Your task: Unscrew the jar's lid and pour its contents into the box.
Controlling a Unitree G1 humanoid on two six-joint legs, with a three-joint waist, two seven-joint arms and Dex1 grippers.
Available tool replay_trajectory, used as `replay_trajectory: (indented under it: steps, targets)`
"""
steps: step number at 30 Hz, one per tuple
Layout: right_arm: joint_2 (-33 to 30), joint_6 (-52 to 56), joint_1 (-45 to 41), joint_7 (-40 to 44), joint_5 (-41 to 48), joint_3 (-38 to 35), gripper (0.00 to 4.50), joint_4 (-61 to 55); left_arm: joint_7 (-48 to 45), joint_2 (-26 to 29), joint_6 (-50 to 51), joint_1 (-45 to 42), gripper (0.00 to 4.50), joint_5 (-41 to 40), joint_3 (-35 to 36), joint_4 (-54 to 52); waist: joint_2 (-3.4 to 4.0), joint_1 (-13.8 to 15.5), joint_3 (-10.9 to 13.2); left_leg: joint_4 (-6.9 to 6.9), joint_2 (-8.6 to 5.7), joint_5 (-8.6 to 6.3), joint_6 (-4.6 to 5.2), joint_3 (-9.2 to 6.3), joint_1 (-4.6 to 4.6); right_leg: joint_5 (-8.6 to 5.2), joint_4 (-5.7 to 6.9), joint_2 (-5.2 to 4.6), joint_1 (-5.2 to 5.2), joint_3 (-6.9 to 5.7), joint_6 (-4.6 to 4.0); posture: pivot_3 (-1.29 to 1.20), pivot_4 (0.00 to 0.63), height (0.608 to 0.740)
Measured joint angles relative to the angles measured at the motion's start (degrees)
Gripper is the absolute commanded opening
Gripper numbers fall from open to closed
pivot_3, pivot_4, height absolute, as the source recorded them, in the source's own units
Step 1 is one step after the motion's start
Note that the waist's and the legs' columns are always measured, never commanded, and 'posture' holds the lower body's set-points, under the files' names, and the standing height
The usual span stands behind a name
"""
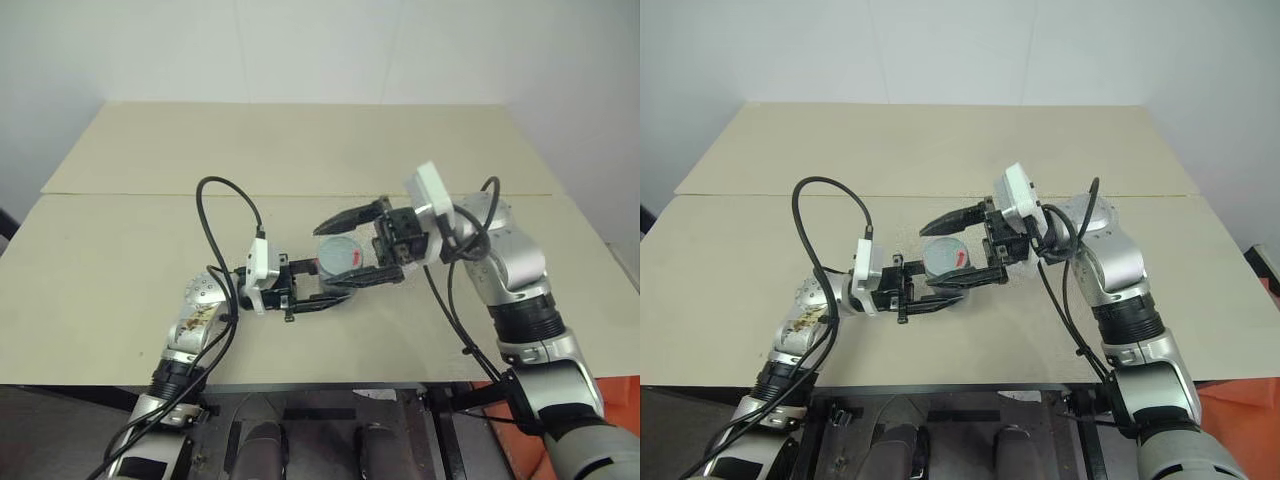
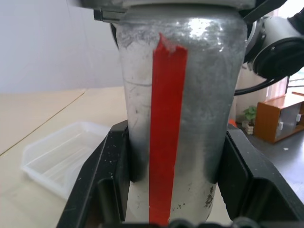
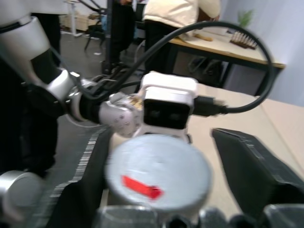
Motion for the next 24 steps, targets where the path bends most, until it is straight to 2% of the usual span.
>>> replay_trajectory:
  steps: [7,10,14,21,24]
  targets:
    - [-0.87,-0.02,2.36,-3.26,-0.52,-1.27,4.38,-3.22,0.64,-0.75,-0.01,-0.04,2.16,0.05,0.08,0.74,0.0,0.09,0.0,0.0,-0.01,0.0,0.0,0.0,-0.02,0.0,-0.01,-0.01,0.0,0.0,0.0,0.0,0.15,0.74]
    - [-4.3,1.89,4.42,-5.36,0.24,-3.66,4.38,-7.29,1.22,-0.88,-0.03,0.1,2.16,0.03,0.05,0.71,0.0,0.37,0.0,0.0,-0.02,0.0,0.0,-0.02,-0.03,0.0,-0.03,-0.03,0.01,-0.01,0.0,0.0,0.15,0.74]
    - [-7.9,7.17,7.51,-15.17,1.21,-10.36,4.38,-15.75,1.85,-0.95,-0.49,1.87,2.16,1.89,-1.31,0.87,0.0,0.54,0.0,-0.01,0.0,0.0,0.0,-0.06,-0.02,0.0,-0.03,-0.02,-0.01,0.01,0.0,0.0,0.15,0.74]
    - [-3.55,19.31,15.9,-35.62,0.42,-9.15,4.38,-34.22,4.81,-2.3,-2.27,1.28,2.16,3.34,-1.61,2.11,0.01,0.04,-0.01,-0.02,-0.02,0.0,0.0,-0.13,-0.04,0.0,-0.03,-0.03,-0.02,0.05,0.0,0.0,0.15,0.74]
    - [-2.47,22.79,17.89,-40.46,1.57,-8.99,4.38,-38.2,4.96,-2.34,-2.69,1.04,2.16,3.34,-1.58,3.03,0.01,0.09,-0.01,-0.01,-0.04,0.0,0.0,-0.13,-0.02,0.0,-0.04,-0.04,0.02,0.03,0.0,0.0,0.15,0.74]
